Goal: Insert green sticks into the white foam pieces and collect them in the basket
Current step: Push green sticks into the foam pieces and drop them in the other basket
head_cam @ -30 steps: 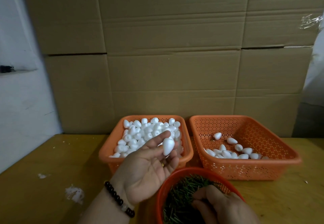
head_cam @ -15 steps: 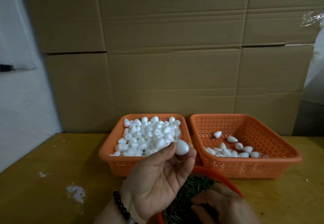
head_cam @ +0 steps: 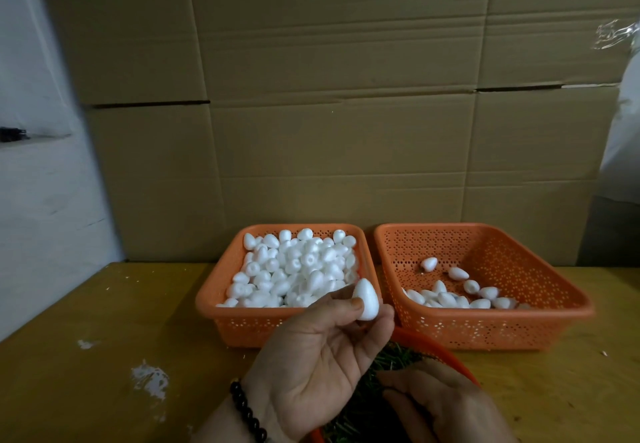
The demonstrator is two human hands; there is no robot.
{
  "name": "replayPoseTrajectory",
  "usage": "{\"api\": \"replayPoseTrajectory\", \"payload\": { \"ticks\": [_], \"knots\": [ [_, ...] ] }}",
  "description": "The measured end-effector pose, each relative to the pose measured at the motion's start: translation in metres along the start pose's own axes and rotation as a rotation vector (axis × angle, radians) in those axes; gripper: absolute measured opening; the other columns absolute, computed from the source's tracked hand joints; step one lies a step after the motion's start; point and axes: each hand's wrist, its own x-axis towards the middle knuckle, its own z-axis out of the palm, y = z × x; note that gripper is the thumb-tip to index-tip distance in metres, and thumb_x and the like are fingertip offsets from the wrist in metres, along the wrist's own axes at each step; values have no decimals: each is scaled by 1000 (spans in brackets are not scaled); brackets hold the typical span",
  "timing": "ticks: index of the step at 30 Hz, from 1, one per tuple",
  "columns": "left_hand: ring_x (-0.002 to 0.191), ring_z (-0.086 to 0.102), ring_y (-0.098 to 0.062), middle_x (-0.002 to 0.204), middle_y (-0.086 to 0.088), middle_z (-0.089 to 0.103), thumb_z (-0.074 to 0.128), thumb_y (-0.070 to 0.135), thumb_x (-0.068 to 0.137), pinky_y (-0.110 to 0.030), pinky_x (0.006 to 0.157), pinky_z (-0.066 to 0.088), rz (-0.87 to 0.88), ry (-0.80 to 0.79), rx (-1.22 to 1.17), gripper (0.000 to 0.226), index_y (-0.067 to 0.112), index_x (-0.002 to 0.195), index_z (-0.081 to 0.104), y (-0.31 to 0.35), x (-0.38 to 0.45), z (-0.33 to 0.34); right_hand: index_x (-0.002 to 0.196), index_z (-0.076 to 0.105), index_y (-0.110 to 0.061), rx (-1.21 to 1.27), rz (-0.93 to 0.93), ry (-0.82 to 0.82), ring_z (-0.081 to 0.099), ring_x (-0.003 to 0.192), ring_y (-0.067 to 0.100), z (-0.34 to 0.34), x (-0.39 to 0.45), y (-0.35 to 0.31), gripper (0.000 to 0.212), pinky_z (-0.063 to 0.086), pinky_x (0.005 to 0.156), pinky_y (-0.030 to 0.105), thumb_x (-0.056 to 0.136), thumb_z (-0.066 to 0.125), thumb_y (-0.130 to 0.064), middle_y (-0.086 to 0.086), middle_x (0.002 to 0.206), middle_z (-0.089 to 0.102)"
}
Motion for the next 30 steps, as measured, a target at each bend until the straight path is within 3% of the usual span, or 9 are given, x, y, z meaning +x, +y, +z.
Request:
{"api": "replayPoseTrajectory", "payload": {
  "ticks": [4,6,9,14,19,23,25,27,30],
  "knots": [
    [82,71,-35,101,-27,66,62,-9,69,-38,62,60,-3,42,-12,29,-9,96,71,-1,2,-3,76,71,-40,12,85,4,61,66,-10,-2,-1,-5,39,49,56,9,49,93,-23,-25,74,65],
    [81,70,-30,105,-21,68,66,-3,69,-35,63,59,-16,51,33,38,1,106,70,-1,3,-5,73,70,-38,24,113,17,61,62,-9,-1,-2,-6,39,49,53,10,47,93,-20,-22,70,66],
    [75,64,-20,107,-10,71,71,7,64,-28,61,53,-41,73,128,39,15,102,76,-3,3,-8,71,70,-36,8,130,17,62,58,-8,-1,-3,-6,38,49,51,10,46,94,-19,-19,66,67],
    [71,66,-22,112,-19,69,63,4,74,-30,58,55,-65,81,24,46,0,120,62,-5,7,-10,71,69,-37,0,144,11,59,55,-10,0,-4,-6,38,47,49,9,46,93,-21,-21,64,64],
    [66,68,-26,108,-27,68,61,0,73,-35,62,59,-49,87,-66,42,-9,114,59,-5,7,-6,81,71,-33,13,125,69,62,65,-6,1,-4,-4,37,50,53,14,56,89,-13,-20,76,66],
    [68,67,-27,110,-27,67,59,0,73,-33,60,58,-86,80,-88,39,-12,110,65,-4,7,-7,93,73,-31,3,93,123,65,76,0,1,-1,-5,25,52,55,18,73,71,-15,-15,88,66],
    [68,67,-27,112,-26,67,60,1,71,-30,58,57,-102,70,-73,35,-11,103,69,-4,7,-7,97,73,-31,-1,104,117,64,80,4,1,-1,-7,30,54,55,19,74,74,-11,-11,94,67],
    [69,66,-26,111,-25,67,60,2,71,-30,55,56,-108,73,-74,40,-10,109,67,-4,7,-8,99,71,-34,10,108,117,63,82,3,0,-1,-9,36,54,57,19,73,75,-9,-12,95,67],
    [69,63,-26,107,-24,68,60,2,74,-30,55,55,-102,65,-84,44,-7,116,63,-4,7,-10,102,58,-44,63,160,114,61,81,-7,0,-3,-11,49,50,61,13,72,75,-9,-23,92,65]
  ]
}}
